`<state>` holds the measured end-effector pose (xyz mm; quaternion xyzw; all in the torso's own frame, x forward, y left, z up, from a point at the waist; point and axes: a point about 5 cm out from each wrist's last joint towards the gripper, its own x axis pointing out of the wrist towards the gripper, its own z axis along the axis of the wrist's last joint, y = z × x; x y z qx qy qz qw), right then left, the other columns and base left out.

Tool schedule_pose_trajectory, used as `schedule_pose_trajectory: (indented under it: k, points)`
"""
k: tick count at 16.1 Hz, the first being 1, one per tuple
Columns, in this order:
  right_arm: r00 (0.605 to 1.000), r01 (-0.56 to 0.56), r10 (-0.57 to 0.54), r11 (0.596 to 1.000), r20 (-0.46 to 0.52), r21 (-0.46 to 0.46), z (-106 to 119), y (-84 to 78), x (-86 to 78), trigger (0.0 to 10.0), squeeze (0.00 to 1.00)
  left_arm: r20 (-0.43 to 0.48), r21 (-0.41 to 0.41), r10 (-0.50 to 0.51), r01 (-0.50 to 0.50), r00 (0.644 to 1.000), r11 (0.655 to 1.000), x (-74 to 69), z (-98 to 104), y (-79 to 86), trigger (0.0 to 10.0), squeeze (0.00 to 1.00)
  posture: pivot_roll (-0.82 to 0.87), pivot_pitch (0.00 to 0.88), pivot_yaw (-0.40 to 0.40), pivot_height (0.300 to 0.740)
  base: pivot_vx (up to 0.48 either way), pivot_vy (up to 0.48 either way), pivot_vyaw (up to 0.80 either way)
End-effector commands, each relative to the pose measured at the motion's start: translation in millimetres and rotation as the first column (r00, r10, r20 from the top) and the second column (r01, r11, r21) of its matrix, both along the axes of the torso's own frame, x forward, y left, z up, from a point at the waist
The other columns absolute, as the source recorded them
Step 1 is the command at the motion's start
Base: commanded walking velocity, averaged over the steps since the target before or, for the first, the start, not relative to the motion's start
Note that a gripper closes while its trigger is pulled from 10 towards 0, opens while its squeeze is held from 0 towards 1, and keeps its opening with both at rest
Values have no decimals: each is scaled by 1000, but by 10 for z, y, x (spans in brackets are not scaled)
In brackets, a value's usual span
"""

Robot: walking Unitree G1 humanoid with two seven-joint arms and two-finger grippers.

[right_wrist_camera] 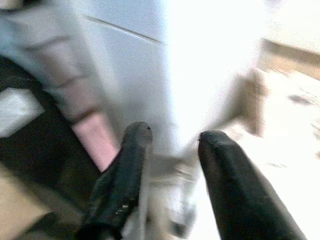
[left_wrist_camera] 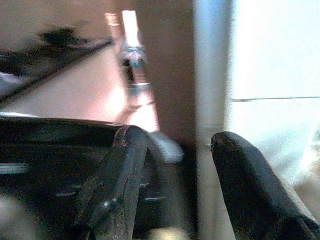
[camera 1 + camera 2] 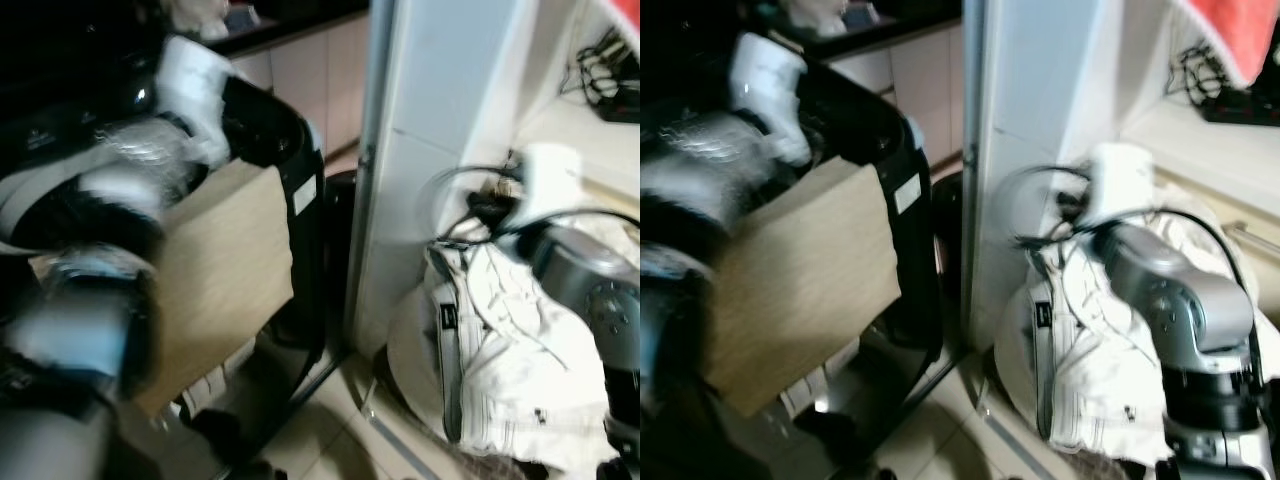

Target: Clothes washing

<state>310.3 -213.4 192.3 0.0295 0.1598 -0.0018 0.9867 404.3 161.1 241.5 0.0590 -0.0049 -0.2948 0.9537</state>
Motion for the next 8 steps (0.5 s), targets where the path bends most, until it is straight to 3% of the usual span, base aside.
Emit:
schedule_pose_trajectory:
  k: [1, 2, 4, 6, 8]
  points:
    - [997, 66, -67, 998, -23, -22, -111, -144, 23, 10000, 1000, 51, -18, -55, 56, 997, 998, -69, 20, -132, 10000, 0, -105, 0, 76, 740, 0, 0, 0]
    - [994, 85, -87, 996, -61, -36, -228, -212, 47, 10000, 1000, 56, -23, -126, 127, 990, 992, -177, -117, -335, 10000, 0, -107, 0, 78, 740, 0, 0, 0]
    - [986, 112, -119, 991, -114, -69, -392, -316, 55, 10000, 1000, 77, -84, -219, 225, 973, 971, -349, -223, -591, 10000, 0, -105, 0, 73, 740, 0, 0, 0]
    - [970, 158, -175, 981, -170, -113, -663, -473, 60, 10000, 1000, 99, -104, -356, 365, 929, 925, -669, -375, -893, 10000, 0, -105, 0, 71, 740, 0, 0, 0]
    - [966, 138, -161, 983, -200, -124, -789, -507, 52, 10000, 1000, 72, -111, -417, 423, 906, 899, -827, -468, -980, 10000, 0, -105, 0, 70, 740, 0, 0, 0]
